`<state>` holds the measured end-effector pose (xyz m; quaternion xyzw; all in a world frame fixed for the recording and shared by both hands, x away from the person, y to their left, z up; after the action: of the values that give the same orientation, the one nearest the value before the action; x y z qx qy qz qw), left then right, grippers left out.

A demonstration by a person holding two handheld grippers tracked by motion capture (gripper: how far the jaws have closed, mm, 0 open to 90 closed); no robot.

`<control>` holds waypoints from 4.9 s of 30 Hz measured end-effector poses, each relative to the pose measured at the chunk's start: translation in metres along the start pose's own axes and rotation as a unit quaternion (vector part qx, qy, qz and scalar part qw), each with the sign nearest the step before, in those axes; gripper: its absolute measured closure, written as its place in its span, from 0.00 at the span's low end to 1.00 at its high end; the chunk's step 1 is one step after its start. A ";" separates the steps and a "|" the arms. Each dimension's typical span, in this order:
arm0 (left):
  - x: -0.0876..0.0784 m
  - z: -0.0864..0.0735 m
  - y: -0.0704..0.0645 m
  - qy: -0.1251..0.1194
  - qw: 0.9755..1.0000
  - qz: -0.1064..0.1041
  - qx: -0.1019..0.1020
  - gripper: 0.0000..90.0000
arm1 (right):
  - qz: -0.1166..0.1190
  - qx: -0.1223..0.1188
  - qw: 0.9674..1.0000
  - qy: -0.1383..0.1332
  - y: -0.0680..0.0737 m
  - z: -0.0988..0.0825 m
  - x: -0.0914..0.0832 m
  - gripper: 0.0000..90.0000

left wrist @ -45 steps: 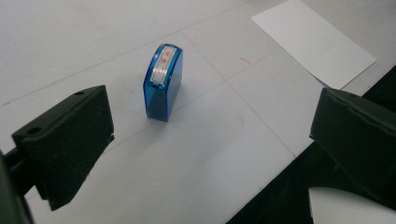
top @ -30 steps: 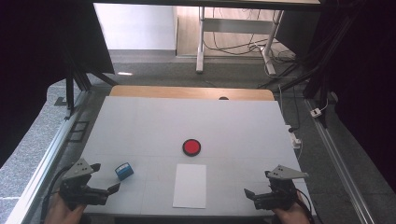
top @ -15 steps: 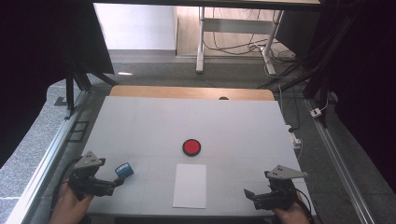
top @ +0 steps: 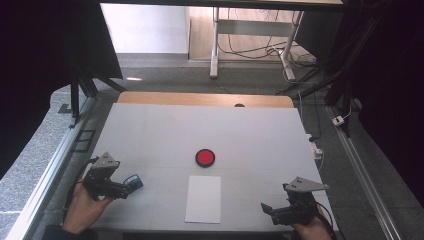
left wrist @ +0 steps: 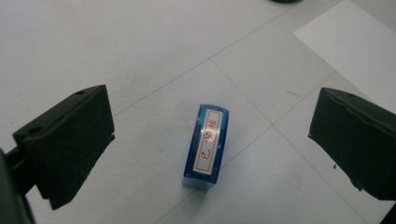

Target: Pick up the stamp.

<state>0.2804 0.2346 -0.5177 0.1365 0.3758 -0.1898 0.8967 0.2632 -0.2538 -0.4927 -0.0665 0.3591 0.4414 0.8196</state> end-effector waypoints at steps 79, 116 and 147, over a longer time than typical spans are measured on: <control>-0.016 0.026 -0.025 -0.025 0.996 -0.079 0.030 0.78 | 0.001 -0.005 1.000 0.002 0.001 0.000 0.000 0.00; -0.014 0.081 -0.082 -0.088 0.973 -0.182 0.114 0.78 | 0.037 -0.039 0.998 -0.025 0.014 0.009 -0.003 0.00; -0.003 0.112 -0.111 -0.109 0.958 -0.222 0.145 0.78 | 0.093 -0.065 0.993 -0.044 0.030 0.026 0.011 0.00</control>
<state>0.2993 0.0934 -0.4511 0.1562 0.2655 -0.4505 0.8379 0.2578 -0.2171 -0.4751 -0.0666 0.2978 0.5405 0.7840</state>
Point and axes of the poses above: each handheld gripper's, and its own axes: x roughly forward along the jaws, z roughly out of its top, y roughly to its left, the point moved 5 cm from there along x, roughly forward along the jaws, and after that the axes turned 14 degrees about z, right-handed, at the moved point
